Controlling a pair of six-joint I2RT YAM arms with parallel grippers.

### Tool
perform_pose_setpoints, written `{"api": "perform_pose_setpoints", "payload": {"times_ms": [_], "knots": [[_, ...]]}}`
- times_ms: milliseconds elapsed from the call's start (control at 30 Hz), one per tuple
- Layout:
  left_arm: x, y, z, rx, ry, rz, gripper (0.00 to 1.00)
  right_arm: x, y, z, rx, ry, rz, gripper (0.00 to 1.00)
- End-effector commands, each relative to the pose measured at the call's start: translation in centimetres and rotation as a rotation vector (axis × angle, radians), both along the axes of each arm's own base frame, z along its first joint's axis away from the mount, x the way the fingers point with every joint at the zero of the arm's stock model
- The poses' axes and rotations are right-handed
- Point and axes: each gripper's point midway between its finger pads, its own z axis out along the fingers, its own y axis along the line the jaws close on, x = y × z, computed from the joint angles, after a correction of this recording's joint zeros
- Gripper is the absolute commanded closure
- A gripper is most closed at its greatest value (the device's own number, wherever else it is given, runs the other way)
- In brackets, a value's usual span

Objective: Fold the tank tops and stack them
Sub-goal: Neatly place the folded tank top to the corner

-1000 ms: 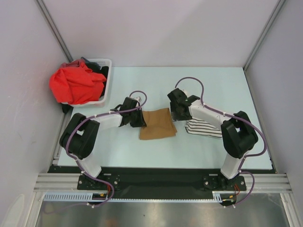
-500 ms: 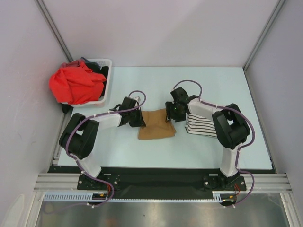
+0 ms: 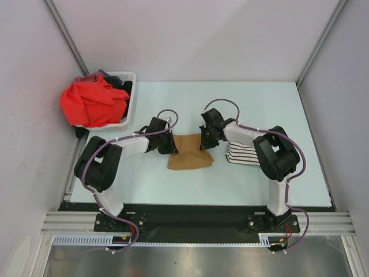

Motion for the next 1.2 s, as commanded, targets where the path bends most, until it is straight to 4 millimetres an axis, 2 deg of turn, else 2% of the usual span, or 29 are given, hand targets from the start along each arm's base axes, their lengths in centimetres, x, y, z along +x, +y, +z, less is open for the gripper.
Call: {"api": "perform_pose_setpoints", "payload": {"times_ms": [0, 67, 100, 200, 233, 300, 333, 433, 567, 733, 800, 833, 900, 967, 1000, 1033, 1067, 1100, 1167], "knots": [[0.5, -0.3, -1.1, 0.042, 0.004, 0.015, 1.00, -0.4, 0.0, 0.5, -0.018, -0.013, 0.002, 1.00], [1.0, -1.6, -0.1, 0.022, -0.021, 0.007, 1.00, -0.2, -0.5, 1.7, -0.020, -0.035, -0.013, 1.00], [0.8, -2.6, 0.2, 0.010, -0.023, -0.002, 1.00, 0.1, -1.0, 3.2, -0.004, -0.063, -0.028, 1.00], [1.5, -4.8, 1.8, -0.038, -0.049, -0.008, 1.00, 0.0, -2.1, 4.9, 0.006, -0.080, -0.048, 1.00], [1.6, -5.8, 2.5, -0.055, -0.065, -0.020, 1.00, 0.1, -2.4, 6.4, 0.021, -0.108, -0.053, 1.00], [1.8, -6.6, 3.4, -0.069, -0.080, -0.014, 1.00, -0.3, -2.9, 7.4, 0.025, -0.115, -0.058, 1.00], [1.9, -7.5, 4.6, -0.085, -0.103, -0.024, 1.00, -0.2, -3.3, 8.5, 0.036, -0.138, -0.064, 1.00], [2.0, -8.8, 6.8, -0.112, -0.138, -0.034, 1.00, -0.3, -4.3, 10.0, 0.040, -0.157, -0.076, 1.00], [2.3, -10.2, 9.5, -0.142, -0.183, -0.042, 1.00, -0.4, -5.6, 11.3, 0.050, -0.163, -0.107, 1.00], [2.4, -13.1, 12.5, -0.210, -0.229, -0.072, 1.00, -0.3, -7.7, 12.3, 0.059, -0.161, -0.157, 1.00], [2.3, -14.3, 13.1, -0.231, -0.236, -0.084, 1.00, -0.1, -9.2, 12.8, 0.059, -0.170, -0.191, 1.00], [2.5, -15.0, 14.0, -0.250, -0.255, -0.090, 1.00, -0.2, -9.7, 12.8, 0.056, -0.166, -0.201, 1.00], [2.4, -16.4, 13.9, -0.258, -0.251, -0.105, 1.00, 0.0, -11.8, 13.2, 0.057, -0.169, -0.249, 1.00], [2.8, -18.1, 15.1, -0.289, -0.272, -0.126, 1.00, -0.1, -13.3, 13.4, 0.066, -0.164, -0.275, 1.00], [2.5, -19.2, 14.1, -0.283, -0.256, -0.141, 1.00, 0.0, -14.9, 13.0, 0.065, -0.156, -0.315, 1.00], [2.8, -20.3, 15.2, -0.307, -0.277, -0.151, 1.00, -0.2, -15.7, 13.5, 0.068, -0.171, -0.329, 1.00], [2.7, -21.2, 15.3, -0.318, -0.279, -0.163, 1.00, -0.3, -16.4, 13.4, 0.063, -0.169, -0.345, 1.00], [2.5, -22.8, 15.0, -0.332, -0.274, -0.189, 1.00, -0.3, -18.1, 13.1, 0.052, -0.162, -0.389, 1.00], [2.3, -24.6, 14.9, -0.349, -0.279, -0.213, 1.00, -0.6, -19.5, 13.4, 0.060, -0.171, -0.422, 1.00]]}}
